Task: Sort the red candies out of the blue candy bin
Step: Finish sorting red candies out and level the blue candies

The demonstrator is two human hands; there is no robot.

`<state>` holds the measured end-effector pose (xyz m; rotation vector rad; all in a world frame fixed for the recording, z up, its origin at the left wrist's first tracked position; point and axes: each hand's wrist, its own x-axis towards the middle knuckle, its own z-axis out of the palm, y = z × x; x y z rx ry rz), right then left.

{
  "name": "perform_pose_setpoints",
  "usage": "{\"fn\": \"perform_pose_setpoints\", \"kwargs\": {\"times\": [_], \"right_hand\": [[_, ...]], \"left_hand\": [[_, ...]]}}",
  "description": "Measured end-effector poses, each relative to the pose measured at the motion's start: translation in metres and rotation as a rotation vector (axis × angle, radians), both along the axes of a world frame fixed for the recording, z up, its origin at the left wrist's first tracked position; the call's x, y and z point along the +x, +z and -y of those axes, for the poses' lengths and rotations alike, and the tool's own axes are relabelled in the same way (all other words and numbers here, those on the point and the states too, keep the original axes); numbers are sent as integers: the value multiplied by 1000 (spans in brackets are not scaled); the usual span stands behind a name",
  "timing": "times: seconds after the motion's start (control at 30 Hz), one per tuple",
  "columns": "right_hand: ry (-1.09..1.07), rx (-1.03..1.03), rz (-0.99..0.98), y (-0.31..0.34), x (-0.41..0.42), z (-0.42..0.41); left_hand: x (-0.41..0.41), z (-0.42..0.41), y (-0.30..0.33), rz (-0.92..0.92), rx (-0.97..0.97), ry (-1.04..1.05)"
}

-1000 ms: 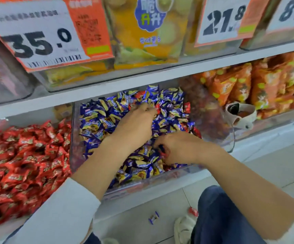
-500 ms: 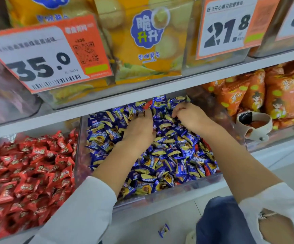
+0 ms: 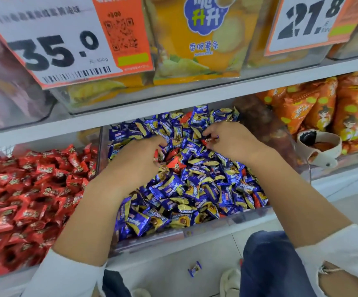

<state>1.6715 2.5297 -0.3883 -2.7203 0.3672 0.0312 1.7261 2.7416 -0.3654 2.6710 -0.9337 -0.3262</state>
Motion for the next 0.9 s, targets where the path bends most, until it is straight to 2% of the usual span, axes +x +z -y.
{"fn": "perform_pose_setpoints", "kwargs": {"times": [0.13, 0.33, 0.4, 0.5, 0.63, 0.77, 0.9], "right_hand": [[27, -82, -107, -7, -1, 0], [-27, -82, 69, -4, -1, -4], [-58, -90, 119, 0, -2, -5], [-83, -75, 174, 4, -4, -9], [-117, -19, 173, 1, -2, -9], [-151, 135, 273, -10, 10, -11], [-66, 67, 329, -19, 28, -17]], "left_hand": [[4, -7, 4, -40, -79, 32], [-1, 5, 10, -7, -242, 68], [-6, 12, 8, 30, -183, 95], [-19, 25, -6, 137, 13, 98], [-21, 34, -24, 271, 213, 52], [-18, 34, -30, 281, 181, 8], [-15, 31, -30, 270, 104, 35]]}}
